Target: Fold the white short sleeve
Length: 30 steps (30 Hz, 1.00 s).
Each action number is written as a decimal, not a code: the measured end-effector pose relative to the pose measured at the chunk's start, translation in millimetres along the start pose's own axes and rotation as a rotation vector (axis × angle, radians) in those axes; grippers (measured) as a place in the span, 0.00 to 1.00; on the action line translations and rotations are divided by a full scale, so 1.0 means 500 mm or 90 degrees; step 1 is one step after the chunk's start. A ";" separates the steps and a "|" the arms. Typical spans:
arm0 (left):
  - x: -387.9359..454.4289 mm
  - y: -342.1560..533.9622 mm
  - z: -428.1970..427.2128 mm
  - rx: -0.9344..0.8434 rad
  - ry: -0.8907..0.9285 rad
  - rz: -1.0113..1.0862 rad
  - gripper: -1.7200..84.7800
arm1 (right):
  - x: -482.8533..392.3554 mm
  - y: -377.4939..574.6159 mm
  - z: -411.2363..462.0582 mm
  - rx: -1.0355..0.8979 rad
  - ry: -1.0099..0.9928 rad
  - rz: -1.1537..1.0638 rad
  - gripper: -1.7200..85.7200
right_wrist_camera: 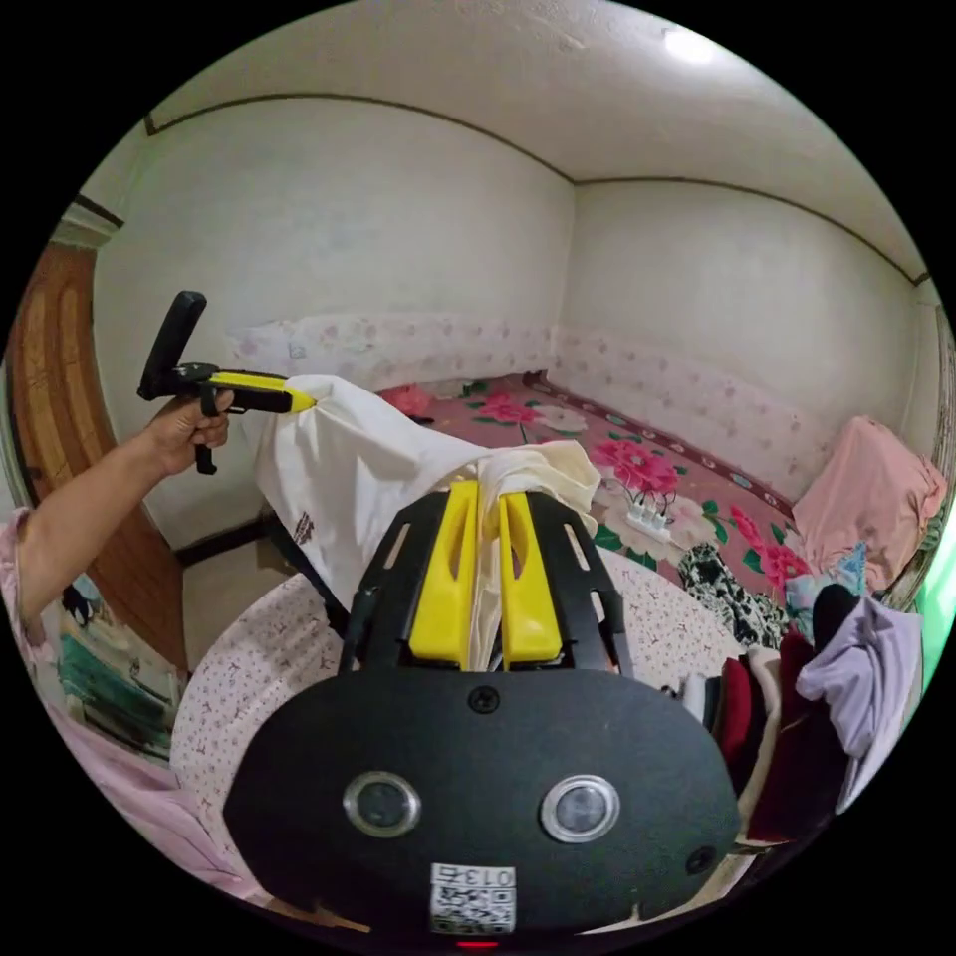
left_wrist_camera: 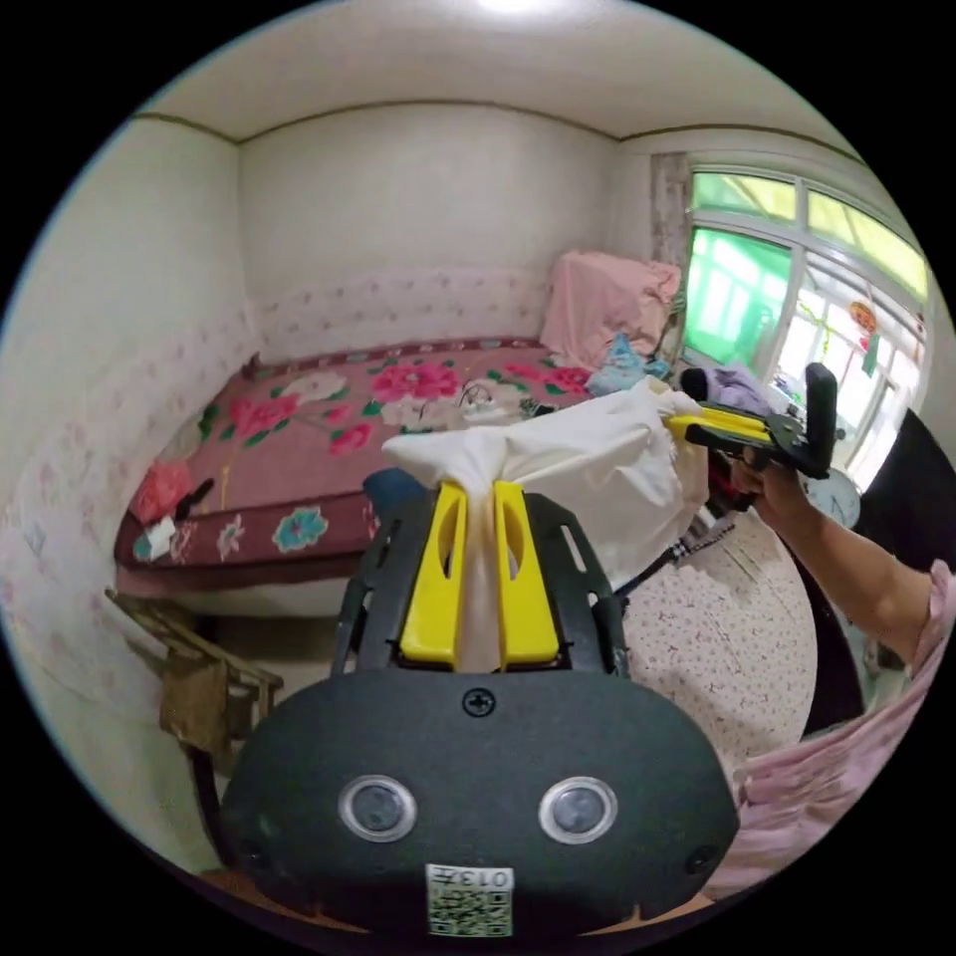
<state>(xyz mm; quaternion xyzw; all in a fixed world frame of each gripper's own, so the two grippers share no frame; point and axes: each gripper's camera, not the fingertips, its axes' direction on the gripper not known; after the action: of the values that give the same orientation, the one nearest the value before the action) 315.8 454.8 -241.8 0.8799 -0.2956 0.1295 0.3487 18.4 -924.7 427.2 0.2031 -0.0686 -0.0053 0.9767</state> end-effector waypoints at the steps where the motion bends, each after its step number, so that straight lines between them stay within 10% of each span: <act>1: -0.034 0.000 0.058 -0.045 0.001 -0.039 0.09 | 0.010 -0.007 0.061 -0.044 0.011 0.021 0.10; 7: -0.099 0.062 0.088 -0.012 0.037 -0.143 0.11 | 0.059 0.031 0.114 -0.064 0.087 0.115 0.11; 19: 0.196 -0.004 0.210 -0.069 -0.097 0.057 0.03 | -0.077 0.071 0.192 -0.175 0.108 -0.108 0.02; 25: 0.366 0.013 0.124 0.129 -0.188 0.091 0.02 | -0.098 0.082 -0.066 0.086 0.193 -0.120 0.02; 30: 0.637 0.089 0.139 0.168 0.022 0.187 0.02 | -0.148 0.214 -0.312 0.203 0.172 -0.127 0.02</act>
<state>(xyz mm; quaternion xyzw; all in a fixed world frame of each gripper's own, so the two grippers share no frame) 542.2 244.0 -129.8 0.8629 -0.3956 0.2316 0.2126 -35.7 -761.9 318.5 0.3592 0.0835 -0.0637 0.9273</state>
